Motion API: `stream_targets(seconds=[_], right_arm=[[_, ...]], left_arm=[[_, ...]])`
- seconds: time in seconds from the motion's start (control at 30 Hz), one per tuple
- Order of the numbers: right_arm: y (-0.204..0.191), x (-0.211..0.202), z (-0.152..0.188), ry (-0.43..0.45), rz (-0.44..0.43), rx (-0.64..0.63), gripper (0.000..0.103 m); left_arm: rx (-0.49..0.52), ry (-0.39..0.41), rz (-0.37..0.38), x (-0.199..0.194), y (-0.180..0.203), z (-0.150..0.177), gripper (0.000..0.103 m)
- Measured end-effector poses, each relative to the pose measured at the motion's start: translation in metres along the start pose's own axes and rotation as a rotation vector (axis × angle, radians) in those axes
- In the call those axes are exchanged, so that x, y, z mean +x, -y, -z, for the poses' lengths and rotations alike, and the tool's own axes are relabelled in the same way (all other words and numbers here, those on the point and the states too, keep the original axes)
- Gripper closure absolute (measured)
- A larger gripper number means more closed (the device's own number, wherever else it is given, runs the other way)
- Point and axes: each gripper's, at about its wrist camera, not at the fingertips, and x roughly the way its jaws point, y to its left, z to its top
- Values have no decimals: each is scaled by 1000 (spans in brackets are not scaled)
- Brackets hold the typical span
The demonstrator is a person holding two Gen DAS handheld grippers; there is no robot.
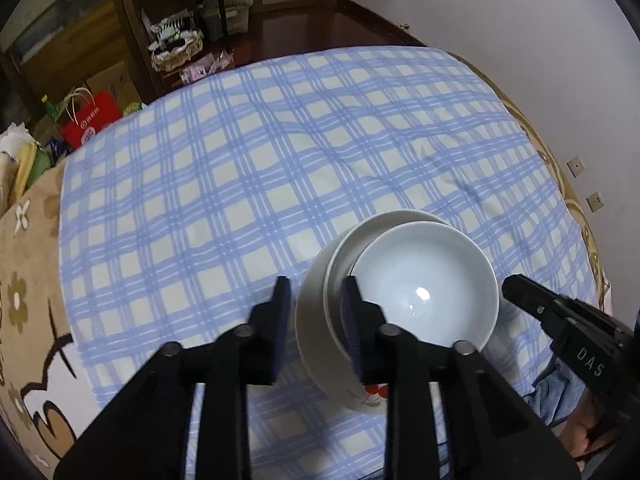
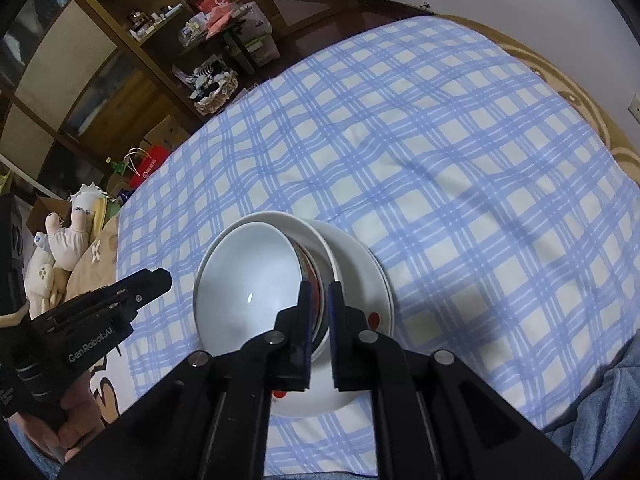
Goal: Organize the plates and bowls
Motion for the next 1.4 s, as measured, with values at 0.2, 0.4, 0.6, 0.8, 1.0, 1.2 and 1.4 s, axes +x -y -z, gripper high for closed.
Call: stream_targets(seconds=[0.2, 0.4, 0.6, 0.8, 1.0, 1.2, 1.4], right_arm=[[-3, -30, 5, 52, -8, -47, 94], [-6, -73, 11, 127, -22, -112, 90], [-11, -115, 24, 214, -11, -199, 61], [-9, -139, 42, 271, -8, -244, 37], [-9, -150, 63, 359, 8, -274, 12], [-10, -165, 82, 462, 8, -291, 0], [2, -173, 92, 533, -22, -240, 0]], left_arm=[[22, 76, -37, -31, 0, 11, 57], [53, 186, -85, -69, 1, 26, 41], [78, 311, -149, -109, 4, 47, 22], [106, 456, -205, -145, 8, 76, 11], [64, 513, -215, -159, 3, 105, 9], [44, 572, -242, -166, 3, 130, 8], [36, 631, -277, -166, 8, 153, 8]])
